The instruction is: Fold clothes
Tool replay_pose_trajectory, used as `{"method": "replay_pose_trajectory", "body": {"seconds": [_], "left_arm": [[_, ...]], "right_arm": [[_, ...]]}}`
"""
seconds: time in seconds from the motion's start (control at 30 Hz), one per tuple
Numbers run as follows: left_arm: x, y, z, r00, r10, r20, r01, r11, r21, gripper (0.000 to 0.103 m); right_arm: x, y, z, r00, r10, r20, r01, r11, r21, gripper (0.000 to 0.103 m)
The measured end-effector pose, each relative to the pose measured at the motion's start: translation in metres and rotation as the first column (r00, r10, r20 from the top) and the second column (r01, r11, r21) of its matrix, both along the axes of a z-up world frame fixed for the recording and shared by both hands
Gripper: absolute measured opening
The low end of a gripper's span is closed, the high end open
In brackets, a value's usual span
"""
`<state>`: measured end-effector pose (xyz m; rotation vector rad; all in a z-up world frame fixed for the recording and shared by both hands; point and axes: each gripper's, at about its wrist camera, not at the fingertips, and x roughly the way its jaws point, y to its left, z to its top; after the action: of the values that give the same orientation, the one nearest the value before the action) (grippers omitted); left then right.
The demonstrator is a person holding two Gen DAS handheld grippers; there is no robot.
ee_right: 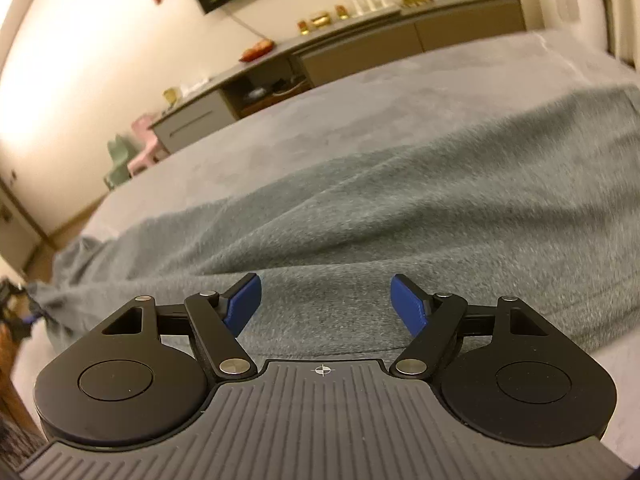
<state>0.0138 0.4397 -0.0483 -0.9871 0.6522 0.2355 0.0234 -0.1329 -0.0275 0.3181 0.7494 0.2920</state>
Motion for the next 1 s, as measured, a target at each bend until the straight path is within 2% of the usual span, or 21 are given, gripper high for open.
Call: {"method": "replay_pose_trajectory", "body": {"seconds": [0.07,0.1,0.13,0.17,0.2,0.23,0.3,0.33,0.4,0.43,0.47,0.5,0.53,0.63,0.7,0.77,0.83,0.87,0.93,0.97,1.0], "left_arm": [[0.009,-0.001,0.0,0.999,0.026,-0.019,-0.026,1.0,0.017,0.066],[0.02,-0.004,0.006,1.0,-0.009,-0.01,0.01,0.998,0.055,0.056],[0.03,-0.008,0.011,0.999,-0.045,-0.001,0.045,0.995,0.094,0.028],[0.038,-0.012,0.018,0.996,-0.084,0.018,0.081,0.988,0.129,0.021],[0.038,-0.019,0.034,0.983,-0.146,0.111,0.129,0.981,0.146,0.022],[0.037,-0.025,0.05,0.957,-0.206,0.202,0.174,0.97,0.168,0.021],[0.024,-0.036,0.079,0.873,-0.317,0.37,0.238,0.94,0.245,0.021],[0.014,-0.032,0.082,0.835,-0.342,0.43,0.244,0.932,0.268,0.02],[0.015,-0.004,0.059,0.89,-0.271,0.367,0.209,0.957,0.2,0.019],[0.017,0.014,0.039,0.934,-0.208,0.29,0.176,0.975,0.133,0.019],[0.019,0.031,0.02,0.965,-0.153,0.212,0.14,0.987,0.074,0.019],[0.018,0.037,0.011,0.975,-0.138,0.175,0.13,0.99,0.055,0.02],[0.014,0.038,0.009,0.979,-0.133,0.156,0.124,0.99,0.065,0.02],[0.002,0.032,0.021,0.977,-0.125,0.172,0.106,0.988,0.115,0.02],[-0.003,0.029,0.029,0.981,-0.08,0.177,0.061,0.992,0.11,0.022],[-0.009,0.027,0.034,0.983,-0.026,0.182,0.01,0.996,0.086,0.029],[-0.009,0.025,0.037,0.986,0.014,0.167,-0.029,0.996,0.089,0.044],[-0.009,0.024,0.038,0.986,0.03,0.162,-0.045,0.995,0.088,0.046],[-0.007,0.022,0.042,0.981,0.009,0.193,-0.019,0.998,0.052,0.049],[-0.007,0.022,0.043,0.978,-0.009,0.21,0.001,0.999,0.04,0.051],[-0.005,0.02,0.043,0.975,-0.029,0.222,0.021,0.999,0.039,0.055]], "right_arm": [[-0.002,0.006,0.001,1.0,0.019,0.004,-0.019,0.999,-0.03,0.075],[-0.001,0.008,-0.001,1.0,0.023,-0.001,-0.023,0.999,-0.03,0.075],[0.0,0.009,-0.001,1.0,0.023,-0.005,-0.023,0.999,-0.026,0.075],[0.001,0.01,-0.002,1.0,0.022,-0.009,-0.022,0.999,-0.023,0.075],[0.001,0.012,-0.002,1.0,0.021,-0.012,-0.021,1.0,-0.023,0.075],[0.002,0.013,-0.003,1.0,0.02,-0.015,-0.02,1.0,-0.023,0.075],[0.003,0.018,-0.004,1.0,0.022,-0.02,-0.023,0.999,-0.029,0.075],[0.001,0.019,-0.004,0.999,0.024,-0.024,-0.025,0.999,-0.038,0.075],[0.001,0.021,-0.006,0.999,0.026,-0.027,-0.028,0.998,-0.053,0.075],[0.0,0.023,-0.006,0.999,0.027,-0.029,-0.029,0.998,-0.061,0.075],[0.0,0.025,-0.006,0.999,0.036,-0.031,-0.038,0.997,-0.065,0.075],[0.0,0.026,-0.006,0.998,0.044,-0.033,-0.047,0.996,-0.07,0.075],[0.001,0.028,-0.006,0.998,0.053,-0.035,-0.055,0.996,-0.074,0.075],[0.001,0.033,-0.006,0.996,0.078,-0.041,-0.082,0.993,-0.088,0.075],[0.0,0.038,-0.006,0.994,0.102,-0.039,-0.105,0.988,-0.112,0.076],[-0.004,0.041,-0.006,0.991,0.127,-0.035,-0.131,0.981,-0.143,0.078],[-0.008,0.041,-0.005,0.988,0.151,-0.033,-0.155,0.974,-0.164,0.08],[-0.009,0.039,-0.005,0.988,0.15,-0.029,-0.153,0.973,-0.171,0.08],[-0.011,0.035,-0.004,0.989,0.146,-0.019,-0.147,0.972,-0.184,0.075],[-0.014,0.034,0.001,0.993,0.114,0.015,-0.11,0.977,-0.185,0.07],[-0.021,0.036,0.013,0.992,0.094,0.082,-0.075,0.976,-0.205,0.07]]}}
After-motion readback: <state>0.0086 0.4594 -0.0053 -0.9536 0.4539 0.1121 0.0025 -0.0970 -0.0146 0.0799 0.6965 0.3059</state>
